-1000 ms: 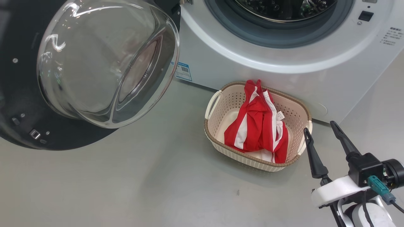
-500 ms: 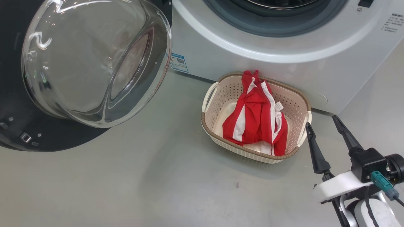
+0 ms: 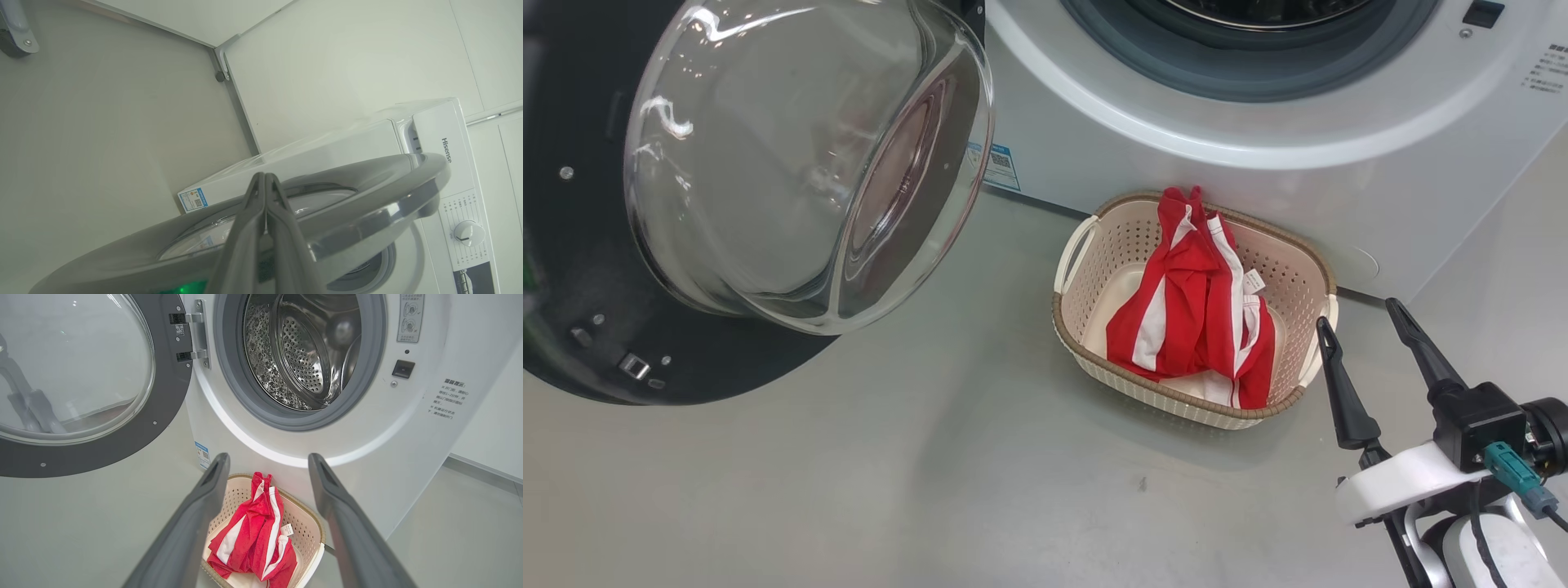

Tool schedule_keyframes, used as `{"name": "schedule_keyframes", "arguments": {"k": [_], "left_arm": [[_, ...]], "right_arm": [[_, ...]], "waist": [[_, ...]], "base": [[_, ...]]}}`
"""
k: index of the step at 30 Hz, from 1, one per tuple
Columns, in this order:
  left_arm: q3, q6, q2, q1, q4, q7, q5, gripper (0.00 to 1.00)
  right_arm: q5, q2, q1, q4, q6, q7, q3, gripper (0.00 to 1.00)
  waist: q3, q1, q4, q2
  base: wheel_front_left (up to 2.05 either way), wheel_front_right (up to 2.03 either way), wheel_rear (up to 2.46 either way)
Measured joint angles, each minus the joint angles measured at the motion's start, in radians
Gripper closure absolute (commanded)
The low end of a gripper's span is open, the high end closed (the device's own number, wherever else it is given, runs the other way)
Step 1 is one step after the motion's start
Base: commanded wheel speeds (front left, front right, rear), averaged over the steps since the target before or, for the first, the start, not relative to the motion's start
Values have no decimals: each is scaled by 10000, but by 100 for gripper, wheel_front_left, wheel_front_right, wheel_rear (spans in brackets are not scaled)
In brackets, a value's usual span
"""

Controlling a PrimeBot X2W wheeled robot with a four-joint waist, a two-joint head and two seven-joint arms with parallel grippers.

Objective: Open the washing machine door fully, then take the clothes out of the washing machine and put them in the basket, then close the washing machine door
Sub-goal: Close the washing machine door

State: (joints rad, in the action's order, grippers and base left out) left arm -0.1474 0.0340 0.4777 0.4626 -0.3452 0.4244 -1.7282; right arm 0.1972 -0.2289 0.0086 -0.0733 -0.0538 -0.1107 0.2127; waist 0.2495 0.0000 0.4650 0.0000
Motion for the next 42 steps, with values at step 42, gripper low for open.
{"name": "schedule_keyframes", "arguments": {"k": [42], "left_arm": [[1014, -1461, -953, -1410, 1647, 3530, -1668, 100]], "right_arm": [[167, 506, 18, 263, -111, -449, -82, 0]], "waist": [[-843, 0, -671, 0]], "base": [[0, 0, 0]]}}
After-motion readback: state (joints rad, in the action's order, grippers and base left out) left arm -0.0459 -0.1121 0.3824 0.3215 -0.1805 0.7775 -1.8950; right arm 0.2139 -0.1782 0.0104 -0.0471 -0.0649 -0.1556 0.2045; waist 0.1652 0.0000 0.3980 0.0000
